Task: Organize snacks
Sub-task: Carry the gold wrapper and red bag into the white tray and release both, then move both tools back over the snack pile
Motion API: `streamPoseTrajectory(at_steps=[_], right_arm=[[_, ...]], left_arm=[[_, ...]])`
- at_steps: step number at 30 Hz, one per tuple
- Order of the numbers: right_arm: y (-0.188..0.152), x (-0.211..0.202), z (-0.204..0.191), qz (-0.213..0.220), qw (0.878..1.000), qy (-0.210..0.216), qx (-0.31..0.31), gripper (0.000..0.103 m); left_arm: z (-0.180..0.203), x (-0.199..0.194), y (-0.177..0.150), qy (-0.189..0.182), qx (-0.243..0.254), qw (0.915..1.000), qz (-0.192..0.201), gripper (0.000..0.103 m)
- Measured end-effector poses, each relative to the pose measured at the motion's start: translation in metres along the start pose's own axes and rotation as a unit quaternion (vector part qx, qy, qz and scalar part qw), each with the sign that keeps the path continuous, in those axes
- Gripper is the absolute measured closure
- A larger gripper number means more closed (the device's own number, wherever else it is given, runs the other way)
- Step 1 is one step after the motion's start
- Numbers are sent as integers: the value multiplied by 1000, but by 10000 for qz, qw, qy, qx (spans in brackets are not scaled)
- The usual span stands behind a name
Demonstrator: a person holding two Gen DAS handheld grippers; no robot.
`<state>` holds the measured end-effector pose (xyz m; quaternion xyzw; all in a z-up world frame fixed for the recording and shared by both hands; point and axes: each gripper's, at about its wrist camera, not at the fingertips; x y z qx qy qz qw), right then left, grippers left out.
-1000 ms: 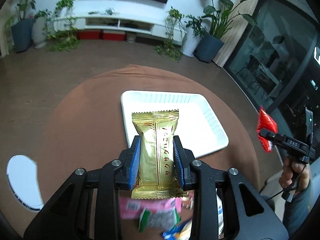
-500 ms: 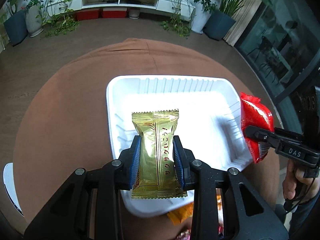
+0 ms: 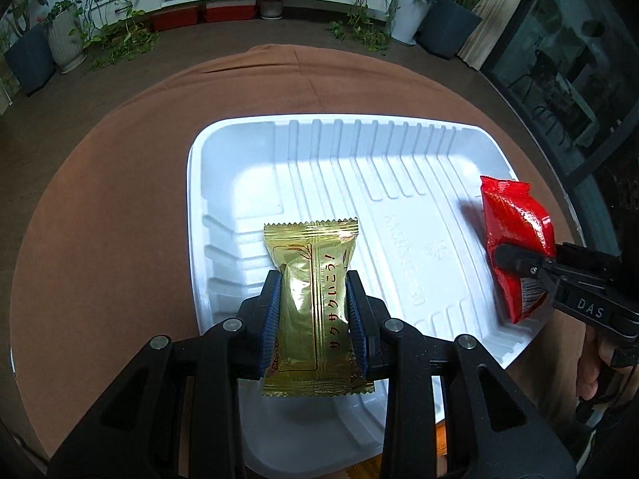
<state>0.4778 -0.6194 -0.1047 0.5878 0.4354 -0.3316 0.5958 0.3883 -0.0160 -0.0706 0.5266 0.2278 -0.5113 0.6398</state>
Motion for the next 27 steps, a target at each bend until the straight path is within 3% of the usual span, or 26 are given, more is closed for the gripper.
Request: streamPoseTrajectory(at_steps=[4,6,8,12,15,18,22,27], right_arm=[[-2,-3,-5,31,9999,-118,-98,70],[-6,-6,-8,52,9998,-173,-80,55],[-7,-10,-8,135,9996,-223,-102,53],[-9,-24,-3,295,9993,-218,-94,48],[-12,-45,1,531,9985,-142,-53,43],[-23,-76,6,858,9963,-2,2,34],[-40,-124,15,1347,9907,183,111,27],[-72,-174,29,1870,9806,528,273,19]], left_arm=[[10,16,6,72,8,10000,-33,71],[11,17,5,71,29,10000,-32,63],[14,17,5,102,127,9999,37,54],[21,9,5,149,176,9996,174,46],[27,-10,2,185,220,9988,403,42],[36,-36,-5,213,379,9963,736,30],[52,-76,-29,102,762,9897,1207,0],[77,-106,-73,73,1161,9862,1176,0]])
Point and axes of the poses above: each gripper's, at about its wrist camera, not at the fingertips, and x roughly the way its jaws point, z to its right, y to its top, and after that the axes turned 12 degrees about -y, right-handed
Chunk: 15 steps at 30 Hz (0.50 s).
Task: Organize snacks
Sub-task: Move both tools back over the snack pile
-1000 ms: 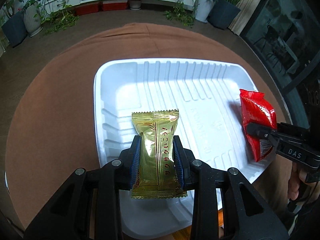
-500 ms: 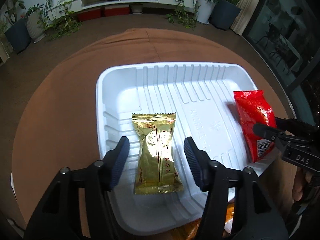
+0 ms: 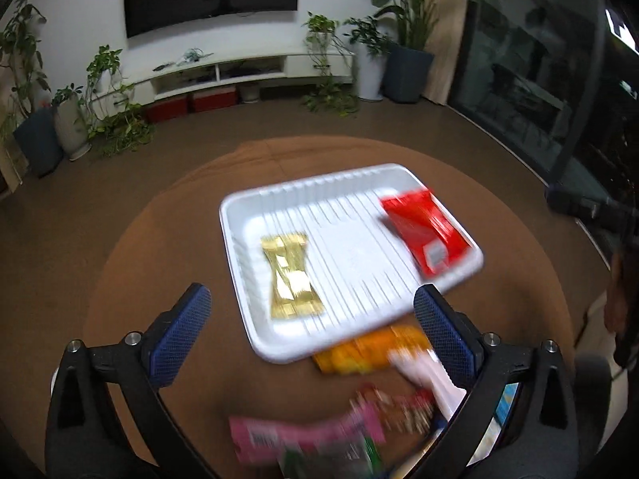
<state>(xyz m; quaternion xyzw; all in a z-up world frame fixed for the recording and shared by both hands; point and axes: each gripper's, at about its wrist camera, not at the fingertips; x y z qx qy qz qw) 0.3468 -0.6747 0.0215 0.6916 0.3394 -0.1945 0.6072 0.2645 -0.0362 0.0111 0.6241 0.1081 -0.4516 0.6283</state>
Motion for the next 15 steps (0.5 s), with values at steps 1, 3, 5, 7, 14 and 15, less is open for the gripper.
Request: streamPoseTrajectory(at_steps=[1,3,5,7,14,15], right_arm=[[-4,-11,1,94,9999,64,39,19],[-16,-27,3,214,9997,126,87,18],[-34,-41,5,263,9995,172,88,17],[-53,-53,6,279,9995,119,106,17],[-125,-64,11,-160,9986,272,435,17],[-134,-64,11,-217,9982,283,481,17]], left_arm=[[3,-10,-9,10,-99,9999,-53,0],[7,-26,-25,52,-329,9994,-14,0],[12,-42,-42,9,-418,9990,127,0],[19,-56,-60,-33,-468,9988,166,0],[43,-95,-130,-178,-533,9982,205,0],[48,-99,-138,-204,-486,9984,215,0]])
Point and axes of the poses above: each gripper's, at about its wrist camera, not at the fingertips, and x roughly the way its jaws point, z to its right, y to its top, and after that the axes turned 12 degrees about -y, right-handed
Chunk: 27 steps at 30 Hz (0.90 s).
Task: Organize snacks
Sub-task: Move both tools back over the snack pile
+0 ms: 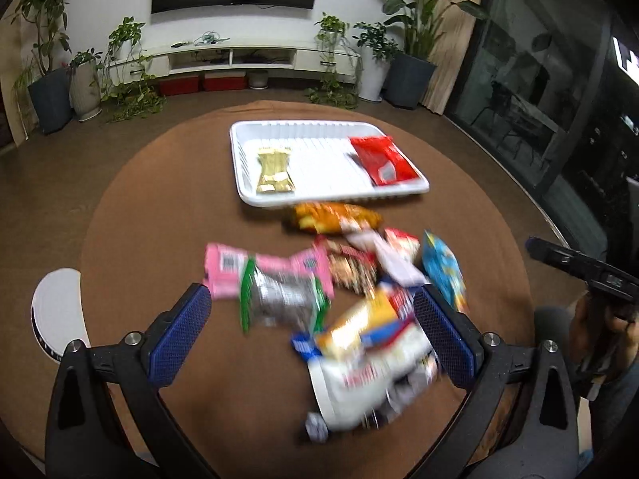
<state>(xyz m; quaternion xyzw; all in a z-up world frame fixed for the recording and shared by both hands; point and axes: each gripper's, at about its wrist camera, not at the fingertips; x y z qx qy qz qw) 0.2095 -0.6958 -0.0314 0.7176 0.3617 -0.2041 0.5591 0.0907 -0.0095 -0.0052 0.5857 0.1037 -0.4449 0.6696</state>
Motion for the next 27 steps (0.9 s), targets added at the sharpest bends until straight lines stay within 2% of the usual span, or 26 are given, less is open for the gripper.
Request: streamPoseTrajectory(at_steps=[3,7,9,15,19,23,27], right_arm=[[-26,2,0,-201,9996,91,151,17],[-55,11,-3,-522,9981,174,263,17],[-63,15,-6,-644,9973,237,264,17],[-68,14,-14,-660,9971,329,191,17],[-70,16,-16,-692,9968,359,202,17],[-73,14,-20,-693,9967,382,157,17],[-76,12,-23,-726,9965,399,145,17]], left_arm=[[21,-10,-28,29,288,9996,-17,0],[52,-9,-59,-12,957,9953,-153,0],[65,-4,-68,33,1358,9903,-297,0],[93,-2,-84,-33,2183,9750,-422,1],[100,7,-90,51,2404,9689,-593,1],[100,10,-92,-7,2412,9682,-661,1],[104,13,-93,-90,2645,9617,-714,1]])
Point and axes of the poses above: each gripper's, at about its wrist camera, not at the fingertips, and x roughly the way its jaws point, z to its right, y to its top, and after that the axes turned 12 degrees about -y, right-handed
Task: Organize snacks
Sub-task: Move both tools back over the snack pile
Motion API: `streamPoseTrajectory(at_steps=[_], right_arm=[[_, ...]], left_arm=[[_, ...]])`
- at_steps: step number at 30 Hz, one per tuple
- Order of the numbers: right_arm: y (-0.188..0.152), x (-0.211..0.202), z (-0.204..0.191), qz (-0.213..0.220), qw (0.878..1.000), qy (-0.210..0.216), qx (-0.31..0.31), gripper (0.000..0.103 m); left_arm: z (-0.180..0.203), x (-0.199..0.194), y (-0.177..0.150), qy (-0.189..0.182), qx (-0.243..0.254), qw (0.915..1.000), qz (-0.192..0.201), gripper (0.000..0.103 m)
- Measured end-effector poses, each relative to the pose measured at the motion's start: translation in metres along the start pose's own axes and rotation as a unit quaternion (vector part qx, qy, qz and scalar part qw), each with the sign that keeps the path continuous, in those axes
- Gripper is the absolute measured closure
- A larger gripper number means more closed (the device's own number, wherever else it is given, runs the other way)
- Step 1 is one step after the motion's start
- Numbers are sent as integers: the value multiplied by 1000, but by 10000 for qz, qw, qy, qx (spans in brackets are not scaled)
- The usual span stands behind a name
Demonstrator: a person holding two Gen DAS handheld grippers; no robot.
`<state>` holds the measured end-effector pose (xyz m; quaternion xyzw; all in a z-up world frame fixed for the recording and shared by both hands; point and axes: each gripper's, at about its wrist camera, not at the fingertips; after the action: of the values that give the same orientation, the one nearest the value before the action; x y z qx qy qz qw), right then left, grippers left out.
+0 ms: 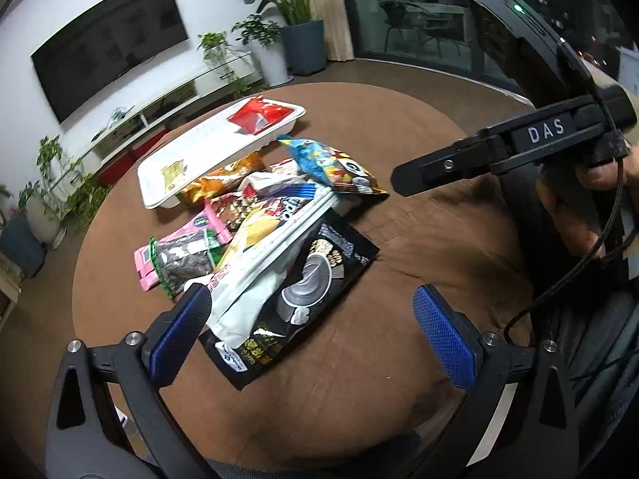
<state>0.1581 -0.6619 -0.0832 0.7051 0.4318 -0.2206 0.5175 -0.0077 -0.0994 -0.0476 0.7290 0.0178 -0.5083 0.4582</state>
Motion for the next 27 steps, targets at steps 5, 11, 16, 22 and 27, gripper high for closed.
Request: streamPoseTrajectory(at_steps=[5,11,16,22,27], right_arm=[[-1,1,-4,-15,10000,18,-29,17],[-3,0,-3,-1,10000,49,-8,17],[-3,1,2,-13,9999,81,73,17],[-3,5,5,-72,9998,136,123,17],[-3,7,6,-78,9997,161,154,17]], left_arm=[[1,10,3,-54,486,9988,-67,6],[-6,39,6,-125,1013,9930,-588,33],[-14,53,5,-163,1183,9889,-889,34],[-13,63,6,-392,1235,9846,-1173,40],[-14,63,6,-654,1045,9840,-1288,42]])
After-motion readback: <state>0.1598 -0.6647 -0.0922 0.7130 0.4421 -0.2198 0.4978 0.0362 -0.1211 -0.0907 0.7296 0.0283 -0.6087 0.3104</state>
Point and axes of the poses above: each gripper's, at about its wrist camera, not at the fingertips, and x roughly the way its jaws point, z to its right, y to its top, and after that the axes turned 12 degrees about -y, right-handed
